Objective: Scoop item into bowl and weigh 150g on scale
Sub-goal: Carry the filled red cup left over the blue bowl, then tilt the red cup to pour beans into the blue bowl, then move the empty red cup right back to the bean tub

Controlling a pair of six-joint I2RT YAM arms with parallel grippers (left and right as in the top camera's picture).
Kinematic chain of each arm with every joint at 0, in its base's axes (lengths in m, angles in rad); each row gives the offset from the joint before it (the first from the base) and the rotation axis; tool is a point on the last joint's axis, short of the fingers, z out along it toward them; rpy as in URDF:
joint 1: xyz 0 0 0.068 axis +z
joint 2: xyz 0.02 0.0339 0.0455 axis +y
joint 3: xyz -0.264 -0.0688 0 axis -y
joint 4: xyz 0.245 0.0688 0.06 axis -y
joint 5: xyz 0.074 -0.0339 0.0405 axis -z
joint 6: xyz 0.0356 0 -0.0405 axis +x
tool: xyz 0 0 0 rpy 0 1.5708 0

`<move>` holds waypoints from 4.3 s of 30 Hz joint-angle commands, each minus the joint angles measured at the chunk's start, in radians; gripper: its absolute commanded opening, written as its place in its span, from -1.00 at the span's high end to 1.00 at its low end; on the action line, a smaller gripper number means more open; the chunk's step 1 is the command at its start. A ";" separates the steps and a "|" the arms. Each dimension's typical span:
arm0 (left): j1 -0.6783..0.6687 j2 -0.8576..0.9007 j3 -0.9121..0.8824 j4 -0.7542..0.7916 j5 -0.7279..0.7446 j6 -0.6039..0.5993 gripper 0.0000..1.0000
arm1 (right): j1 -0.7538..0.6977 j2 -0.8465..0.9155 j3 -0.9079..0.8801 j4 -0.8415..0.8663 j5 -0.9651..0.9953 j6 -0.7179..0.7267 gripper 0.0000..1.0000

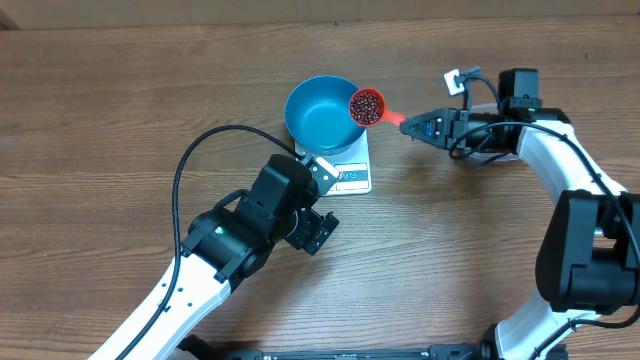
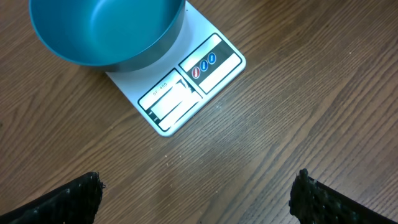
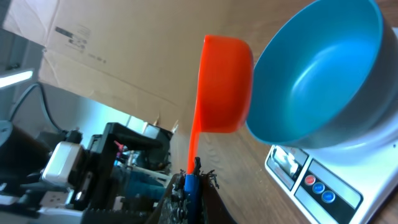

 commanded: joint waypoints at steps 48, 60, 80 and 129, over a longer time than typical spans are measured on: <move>-0.002 0.006 -0.002 0.003 -0.009 0.011 -0.99 | 0.223 0.003 0.002 0.275 0.587 -0.376 0.93; -0.002 0.006 -0.002 0.003 -0.009 0.012 -0.99 | 0.223 0.003 0.002 0.276 0.600 -0.784 0.93; -0.002 0.006 -0.002 0.003 -0.009 0.012 -0.99 | 0.223 0.003 0.002 0.303 0.639 -0.941 0.93; 0.000 0.006 -0.002 0.003 -0.009 0.011 -0.99 | -0.134 -0.396 0.028 -0.276 1.448 -0.004 0.93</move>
